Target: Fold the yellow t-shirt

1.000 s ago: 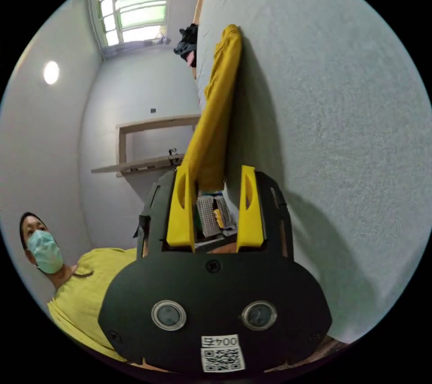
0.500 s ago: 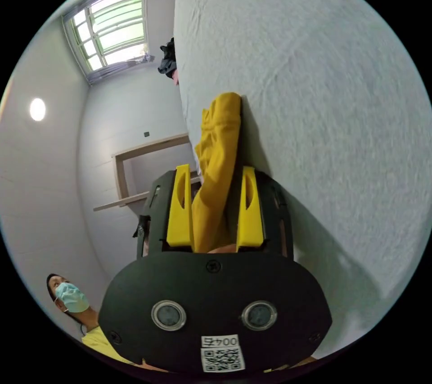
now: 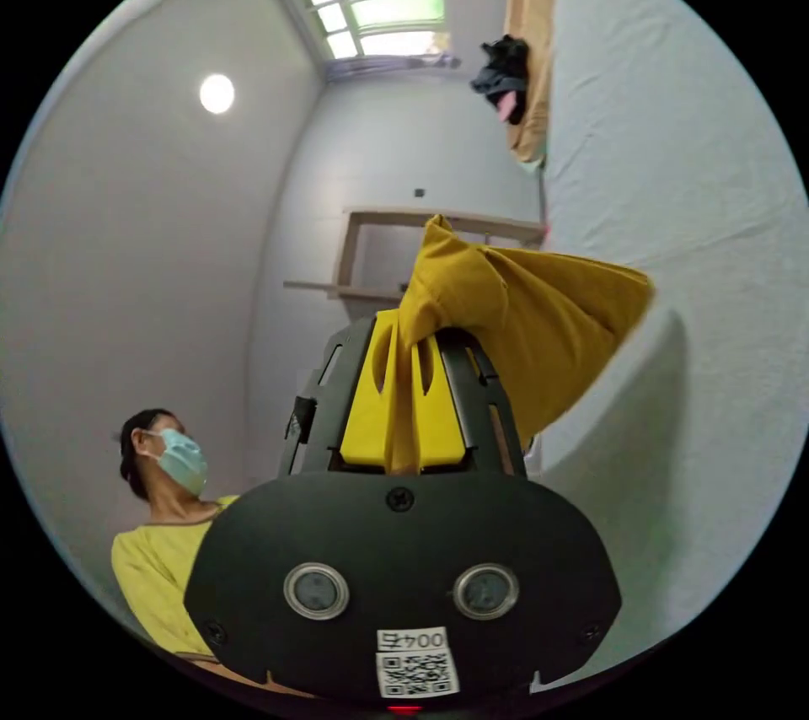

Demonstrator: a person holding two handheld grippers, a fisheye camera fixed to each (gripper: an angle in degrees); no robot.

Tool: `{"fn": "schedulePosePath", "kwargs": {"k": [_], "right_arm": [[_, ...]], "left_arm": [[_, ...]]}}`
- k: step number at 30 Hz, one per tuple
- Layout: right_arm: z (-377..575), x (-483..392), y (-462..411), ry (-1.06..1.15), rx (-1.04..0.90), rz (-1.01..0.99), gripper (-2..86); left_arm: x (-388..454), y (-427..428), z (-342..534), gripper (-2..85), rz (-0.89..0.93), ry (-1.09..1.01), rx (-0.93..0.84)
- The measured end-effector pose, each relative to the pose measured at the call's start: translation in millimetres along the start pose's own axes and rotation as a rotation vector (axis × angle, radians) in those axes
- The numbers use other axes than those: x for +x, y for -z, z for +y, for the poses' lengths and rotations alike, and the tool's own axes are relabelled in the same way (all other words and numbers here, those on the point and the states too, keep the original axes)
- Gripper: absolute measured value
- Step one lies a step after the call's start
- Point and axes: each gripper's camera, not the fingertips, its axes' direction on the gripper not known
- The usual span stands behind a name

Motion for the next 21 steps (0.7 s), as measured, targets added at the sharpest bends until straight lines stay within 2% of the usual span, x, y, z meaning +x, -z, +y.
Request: {"fn": "schedulePosePath", "kwargs": {"k": [3,8,12,21], "right_arm": [[23,-23,-73,0.040,-0.116,-0.078,0.3],[74,-31,-211,0.011,-0.266,-0.181,0.2],[108,-19,-313,-0.042,-0.347,-0.179,0.2],[198,9,-622,-0.072,-0.542,-0.139,0.4]], "left_arm": [[37,67,56,4.0,0.032,0.000,0.151],[89,161,139,4.0,-0.019,-0.001,0.292],[114,243,202,4.0,-0.061,0.012,0.406],[116,451,307,4.3,-0.046,0.103,0.593]]}}
